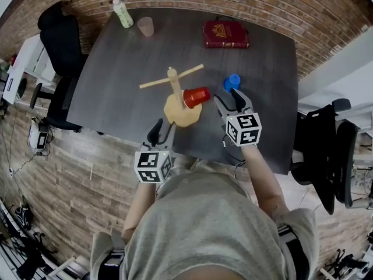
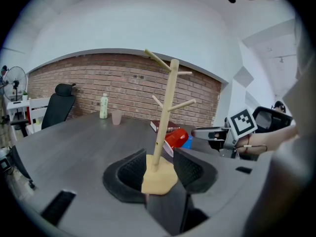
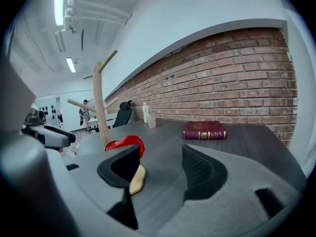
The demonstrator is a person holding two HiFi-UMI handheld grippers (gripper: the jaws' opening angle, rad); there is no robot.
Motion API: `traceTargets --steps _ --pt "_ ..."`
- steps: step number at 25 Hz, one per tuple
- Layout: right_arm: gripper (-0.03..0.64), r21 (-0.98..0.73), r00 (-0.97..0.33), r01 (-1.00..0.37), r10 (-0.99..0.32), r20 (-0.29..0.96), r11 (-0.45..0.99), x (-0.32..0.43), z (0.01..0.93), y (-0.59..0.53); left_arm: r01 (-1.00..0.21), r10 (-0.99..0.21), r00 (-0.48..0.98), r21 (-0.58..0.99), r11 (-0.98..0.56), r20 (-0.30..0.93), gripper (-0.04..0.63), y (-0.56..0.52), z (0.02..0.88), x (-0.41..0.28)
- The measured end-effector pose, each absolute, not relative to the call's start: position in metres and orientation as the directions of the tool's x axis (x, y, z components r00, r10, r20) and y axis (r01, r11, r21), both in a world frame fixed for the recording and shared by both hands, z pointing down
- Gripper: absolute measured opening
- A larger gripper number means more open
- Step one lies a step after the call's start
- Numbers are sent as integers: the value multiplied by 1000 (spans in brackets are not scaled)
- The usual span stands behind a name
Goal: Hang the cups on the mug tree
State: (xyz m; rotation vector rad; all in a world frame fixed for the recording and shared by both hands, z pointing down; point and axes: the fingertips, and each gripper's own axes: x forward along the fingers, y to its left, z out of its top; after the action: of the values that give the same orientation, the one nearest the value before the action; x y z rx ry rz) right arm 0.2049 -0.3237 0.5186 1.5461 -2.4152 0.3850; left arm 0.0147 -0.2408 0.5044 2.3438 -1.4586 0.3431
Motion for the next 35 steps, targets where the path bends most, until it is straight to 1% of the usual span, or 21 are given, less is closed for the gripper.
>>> traceTargets --steps 11,17,30,32,34,35 --pt "250 10 -312 -939 -860 405 345 250 548 -353 -912 -811 410 186 -366 417 166 -254 519 21" --pt "250 20 -265 -953 -860 436 303 269 567 -374 -915 -800 404 191 -356 443 166 -258 529 25" --pt "250 38 -233 -956 -831 504 291 285 605 -405 -914 -785 404 186 -360 469 166 -265 533 31" --pt "246 40 -233 -955 -830 507 293 283 607 -407 -916 -784 401 183 -357 474 166 -264 534 30" --pt "224 43 -231 -955 -828 511 293 283 609 -407 -915 -782 402 181 -361 476 166 -262 533 29" --pt "224 44 -231 -955 -827 512 294 283 609 -407 -914 -781 404 179 -364 476 166 -261 532 29"
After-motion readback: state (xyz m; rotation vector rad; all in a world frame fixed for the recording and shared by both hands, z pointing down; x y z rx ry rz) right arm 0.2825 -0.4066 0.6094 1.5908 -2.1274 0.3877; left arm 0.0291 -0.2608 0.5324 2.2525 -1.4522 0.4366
